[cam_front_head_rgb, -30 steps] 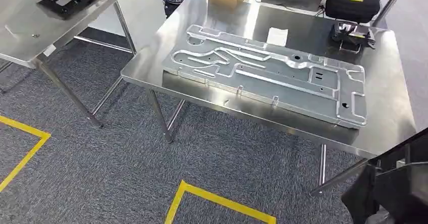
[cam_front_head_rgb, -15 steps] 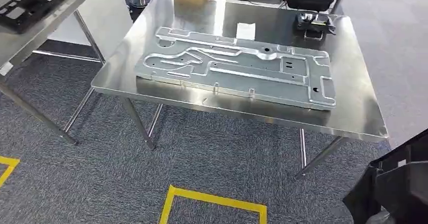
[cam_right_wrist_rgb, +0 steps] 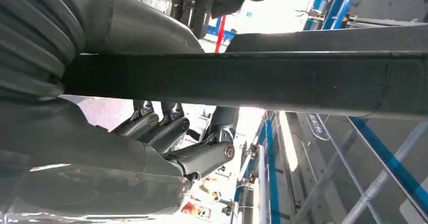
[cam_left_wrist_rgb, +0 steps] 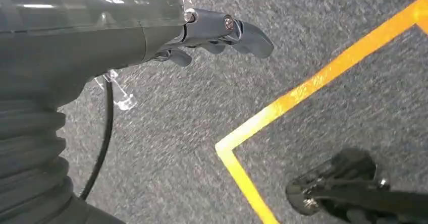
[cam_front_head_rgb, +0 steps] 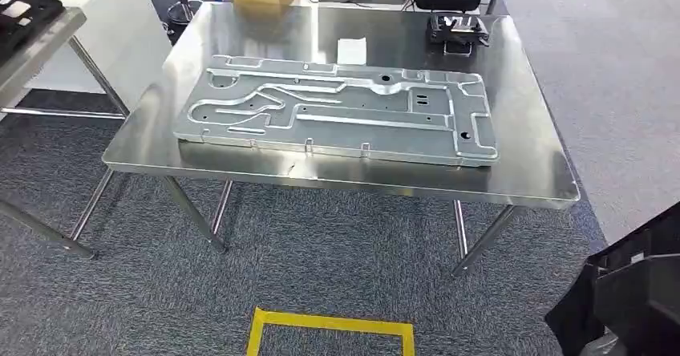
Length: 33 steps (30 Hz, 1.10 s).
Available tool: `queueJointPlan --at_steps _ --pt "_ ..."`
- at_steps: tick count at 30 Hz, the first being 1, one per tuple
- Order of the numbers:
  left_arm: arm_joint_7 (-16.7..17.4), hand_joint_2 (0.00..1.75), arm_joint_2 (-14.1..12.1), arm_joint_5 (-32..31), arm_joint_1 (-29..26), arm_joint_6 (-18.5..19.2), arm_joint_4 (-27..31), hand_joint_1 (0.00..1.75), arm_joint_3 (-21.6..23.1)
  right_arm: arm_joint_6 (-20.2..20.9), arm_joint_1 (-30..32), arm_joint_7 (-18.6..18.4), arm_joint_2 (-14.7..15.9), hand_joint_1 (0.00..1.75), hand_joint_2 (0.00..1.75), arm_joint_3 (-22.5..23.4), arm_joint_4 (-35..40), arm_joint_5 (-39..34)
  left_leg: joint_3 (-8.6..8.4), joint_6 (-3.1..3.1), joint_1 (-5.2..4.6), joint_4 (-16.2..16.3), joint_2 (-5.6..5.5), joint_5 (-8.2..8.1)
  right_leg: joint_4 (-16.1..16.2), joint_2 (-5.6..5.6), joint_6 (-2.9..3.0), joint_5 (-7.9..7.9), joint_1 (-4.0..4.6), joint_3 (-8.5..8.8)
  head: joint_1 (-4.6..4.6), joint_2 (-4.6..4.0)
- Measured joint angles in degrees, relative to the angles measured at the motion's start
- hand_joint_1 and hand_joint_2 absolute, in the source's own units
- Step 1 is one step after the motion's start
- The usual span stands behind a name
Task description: Take the parts from the cabinet and place them on the table.
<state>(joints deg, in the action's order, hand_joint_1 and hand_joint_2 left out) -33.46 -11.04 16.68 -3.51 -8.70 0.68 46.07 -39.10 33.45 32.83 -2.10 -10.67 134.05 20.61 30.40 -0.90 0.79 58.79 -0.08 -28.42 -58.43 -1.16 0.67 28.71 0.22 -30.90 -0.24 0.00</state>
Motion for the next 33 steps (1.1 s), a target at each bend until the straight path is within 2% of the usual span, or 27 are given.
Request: queueJointPlan --at_steps 1,2,9,10,11,15,17,18,19,20,21,22,23,24,25,27,28,29,30,31,33 --pt "0.0 1.75 0.0 0.0 -0.1 0.0 0.0 0.00 0.0 0.0 0.0 0.0 0.0 1.75 1.75 0.0 0.0 0.0 0.06 0.01 0.28 -0.4 -0.04 0.12 -0.3 0.03 0.30 0.30 0.19 -0.16 0.09 -0.02" --pt "0.0 1.75 0.0 0.0 -0.1 0.1 0.0 0.00 0.0 0.0 0.1 0.0 0.0 1.75 1.75 0.0 0.0 0.0 0.01 0.01 0.06 -0.3 -0.01 0.12 -0.2 0.03 1.05 0.08 0.10 -0.14 0.00 0.00" --pt "1.6 1.75 0.0 0.7 0.1 2.7 0.0 0.00 0.0 0.0 0.1 -0.4 0.0 1.75 1.75 0.0 0.0 0.4 -0.07 0.59 -0.23 -0.3 -0.02 -0.01 0.5 0.08 0.59 -0.12 -0.05 0.26 0.04 0.00" --pt "1.6 1.75 0.0 0.8 0.1 2.9 0.0 0.00 0.0 0.0 0.1 -0.5 0.0 1.75 1.75 0.0 0.0 0.5 -0.01 0.90 -0.53 0.0 0.00 -0.19 0.8 0.07 0.16 -0.26 -0.19 0.34 0.02 -0.02" --pt "1.6 1.75 0.0 1.0 0.1 3.1 0.0 0.00 0.0 0.0 0.1 -0.5 0.0 1.75 1.75 0.0 0.0 0.6 0.01 1.20 -0.63 0.0 -0.01 -0.25 0.8 0.08 -0.68 -0.19 -0.52 0.35 -0.02 -0.02" --pt "1.9 1.75 -0.1 1.1 0.1 3.5 0.0 0.00 0.0 0.0 0.1 -0.6 0.0 1.75 1.75 0.0 0.0 0.6 0.02 1.60 -0.88 0.0 -0.01 -0.29 1.0 0.08 -1.55 -0.23 -0.80 0.46 -0.02 -0.02" --pt "2.1 1.75 -0.2 1.2 0.1 3.5 0.0 0.00 0.0 0.0 0.2 -0.6 0.0 1.75 1.75 0.0 0.0 0.7 -0.41 2.43 -0.59 -0.8 -0.04 -0.45 -0.4 0.11 -2.12 -0.93 -0.62 0.36 0.04 0.00" --pt "2.2 1.75 -0.2 1.3 0.1 3.4 0.0 0.00 0.0 0.0 0.2 -0.6 0.0 1.75 1.75 0.0 0.0 0.7 -1.09 2.83 -0.28 -1.4 0.10 -0.22 -1.1 0.21 -2.18 -0.45 -0.76 0.17 -0.07 -0.02" --pt "2.2 1.75 -0.2 1.3 0.1 3.3 0.0 0.00 0.0 0.0 0.2 -0.6 0.0 1.75 1.75 0.0 0.0 0.7 -1.41 3.02 -0.23 -1.5 0.24 -0.15 -2.8 0.41 -2.14 0.92 -0.77 -0.53 0.30 -0.02" --pt "2.2 1.75 -0.3 1.3 0.1 3.3 0.0 0.00 0.0 0.0 0.1 -0.5 0.0 1.75 1.75 0.0 0.0 0.7 -1.41 3.06 -0.18 -1.6 0.30 -0.13 -6.0 0.47 -2.28 3.07 -0.82 -2.34 0.44 0.00" --pt "2.2 1.75 -0.2 1.3 0.1 3.3 0.0 0.00 0.0 0.0 0.2 -0.5 0.0 1.75 1.75 0.0 0.0 0.7 -1.38 3.05 -0.18 -1.6 0.40 -0.14 -10.5 0.50 -2.42 5.56 -1.04 -4.82 0.46 -0.02" --pt "2.2 1.75 -0.2 1.3 0.1 3.3 0.0 0.00 0.0 0.0 0.3 -0.6 0.0 1.75 1.75 0.0 0.0 0.7 -1.34 2.99 -0.17 -1.5 0.51 -0.18 -14.6 0.54 -2.56 7.38 -1.17 -7.15 0.46 -0.02" --pt "2.2 1.75 -0.2 1.3 0.0 3.3 0.0 0.00 0.0 0.0 0.3 -0.6 0.0 1.75 1.75 0.0 -0.1 0.7 -1.40 2.85 -0.12 -1.5 0.56 -0.27 -17.1 0.60 -2.82 7.88 -1.33 -8.68 0.48 -0.02" --pt "2.2 1.75 -0.2 1.3 0.0 3.3 0.0 0.00 0.0 0.0 0.3 -0.6 0.0 1.75 1.75 0.0 -0.1 0.7 -1.62 2.59 0.00 -1.5 0.57 -0.42 -16.7 0.67 -3.16 6.87 -1.55 -8.80 0.42 -0.02" --pt "2.3 1.75 -0.2 1.3 0.0 3.3 0.0 0.00 0.0 0.0 0.3 -0.6 0.0 1.75 1.75 0.0 -0.1 0.7 -1.96 2.28 0.18 -1.5 0.57 -0.62 -14.0 0.85 -3.23 4.71 -1.73 -7.73 0.46 0.00" --pt "2.3 1.75 -0.2 1.3 0.0 3.3 0.0 0.00 0.0 0.0 0.4 -0.6 0.0 1.75 1.75 0.0 -0.1 0.7 -3.13 1.40 0.64 -1.5 0.55 -1.28 -3.7 1.18 -3.41 -1.59 -2.09 -2.73 0.50 -0.02" --pt "2.3 1.75 -0.3 1.3 0.0 3.3 0.0 0.00 0.0 0.0 0.3 -0.6 0.0 1.75 1.75 0.0 -0.1 0.7 -3.41 0.95 0.68 -1.5 0.55 -1.56 -1.3 1.20 -3.44 -1.49 -1.98 -1.59 0.51 -0.02" --pt "2.3 1.75 -0.3 1.3 0.1 3.2 0.0 0.00 0.0 0.0 0.3 -0.6 0.0 1.75 1.75 0.0 -0.1 0.7 -3.38 0.44 0.54 -1.2 0.54 -1.68 -0.3 1.39 -2.58 0.27 -1.27 -2.07 0.74 -0.02" --pt "2.4 1.75 -0.3 1.3 0.1 3.1 0.0 0.00 0.0 0.0 0.5 -0.6 0.0 1.75 1.75 0.0 -0.2 0.7 -3.08 -0.03 0.53 -1.4 0.61 -1.83 -0.7 1.35 -1.83 -0.86 -1.16 -2.18 0.59 0.00" --pt "2.4 1.75 -0.3 1.4 0.1 3.1 0.0 0.00 0.0 0.0 0.6 -0.7 0.0 1.75 1.75 0.0 -0.2 0.7 -3.68 -0.58 0.46 -1.0 0.66 -1.65 -0.7 1.15 -1.29 -0.98 -1.21 -2.25 0.50 0.00" --pt "2.4 1.75 -0.3 1.3 0.2 3.0 0.0 0.00 0.0 0.0 0.6 -0.7 0.0 1.75 1.75 0.1 -0.1 0.7 -3.49 -1.01 0.81 -0.3 0.68 -1.75 -0.2 1.00 -0.29 -0.84 -1.27 -1.23 0.48 0.00"
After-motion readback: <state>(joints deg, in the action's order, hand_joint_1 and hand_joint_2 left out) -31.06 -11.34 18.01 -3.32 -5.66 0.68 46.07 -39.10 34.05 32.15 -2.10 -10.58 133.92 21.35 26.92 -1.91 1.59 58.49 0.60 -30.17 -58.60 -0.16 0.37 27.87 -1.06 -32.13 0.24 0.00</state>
